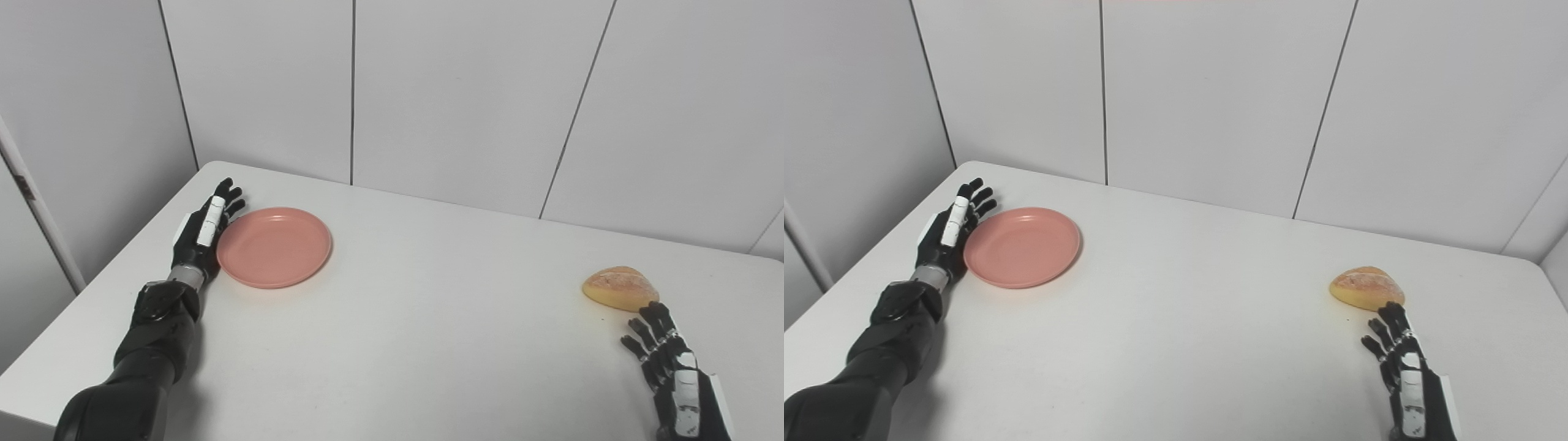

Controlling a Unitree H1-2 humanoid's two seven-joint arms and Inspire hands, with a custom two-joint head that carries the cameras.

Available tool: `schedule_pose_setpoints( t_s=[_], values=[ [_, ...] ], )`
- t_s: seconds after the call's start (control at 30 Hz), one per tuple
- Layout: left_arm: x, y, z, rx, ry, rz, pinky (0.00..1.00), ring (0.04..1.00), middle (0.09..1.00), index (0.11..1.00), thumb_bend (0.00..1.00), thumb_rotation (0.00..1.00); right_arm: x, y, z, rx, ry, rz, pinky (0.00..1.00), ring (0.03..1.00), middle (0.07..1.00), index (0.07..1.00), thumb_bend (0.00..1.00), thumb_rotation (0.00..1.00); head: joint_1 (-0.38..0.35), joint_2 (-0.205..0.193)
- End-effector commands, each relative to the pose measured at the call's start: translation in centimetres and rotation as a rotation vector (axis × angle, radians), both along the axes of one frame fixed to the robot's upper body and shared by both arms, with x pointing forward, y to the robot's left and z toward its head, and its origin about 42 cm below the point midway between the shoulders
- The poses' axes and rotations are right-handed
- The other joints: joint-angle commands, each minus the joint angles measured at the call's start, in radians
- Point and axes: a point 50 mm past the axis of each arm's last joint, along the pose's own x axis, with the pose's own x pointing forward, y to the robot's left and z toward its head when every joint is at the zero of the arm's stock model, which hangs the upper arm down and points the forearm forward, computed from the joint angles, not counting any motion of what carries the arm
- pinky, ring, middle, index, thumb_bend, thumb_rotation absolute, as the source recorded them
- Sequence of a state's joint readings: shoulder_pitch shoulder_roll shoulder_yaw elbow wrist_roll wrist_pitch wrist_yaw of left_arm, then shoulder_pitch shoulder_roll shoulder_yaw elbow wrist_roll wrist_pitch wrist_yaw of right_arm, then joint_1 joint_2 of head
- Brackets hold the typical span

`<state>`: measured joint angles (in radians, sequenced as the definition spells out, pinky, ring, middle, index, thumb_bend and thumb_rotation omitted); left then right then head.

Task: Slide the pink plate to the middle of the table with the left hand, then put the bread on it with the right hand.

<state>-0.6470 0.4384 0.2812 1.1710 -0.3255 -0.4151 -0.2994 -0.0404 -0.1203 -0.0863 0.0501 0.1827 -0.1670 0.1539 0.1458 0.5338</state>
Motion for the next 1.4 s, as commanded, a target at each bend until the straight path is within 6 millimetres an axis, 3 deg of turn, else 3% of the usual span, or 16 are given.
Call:
schedule_pose_setpoints(
  t_s=[0.0, 0.23, 1.37],
  values=[
    [0.7, -1.5, 0.0, 0.000, 0.004, -0.034, 0.83, 0.921, 0.935, 0.923, 0.93, 0.82, -1.5, 0.9, -2.3, 0.030, 0.084, -0.002, 0.88, 0.917, 0.940, 0.932, 0.89, 1.00, 0.001, 0.001],
    [0.8, -2.5, -0.4, 0.023, 0.015, -0.066, 0.79, 0.916, 0.937, 0.928, 0.92, 0.84, -1.5, 1.1, -2.3, 0.030, 0.084, -0.006, 0.88, 0.912, 0.936, 0.928, 0.90, 1.00, -0.002, 0.003],
    [1.0, -12.1, -3.2, -0.019, 0.080, -0.258, 0.76, 0.910, 0.932, 0.937, 0.90, 0.82, -1.5, 1.9, -2.0, 0.030, 0.080, -0.003, 0.87, 0.904, 0.936, 0.928, 0.90, 1.00, -0.018, 0.011]
  ],
)
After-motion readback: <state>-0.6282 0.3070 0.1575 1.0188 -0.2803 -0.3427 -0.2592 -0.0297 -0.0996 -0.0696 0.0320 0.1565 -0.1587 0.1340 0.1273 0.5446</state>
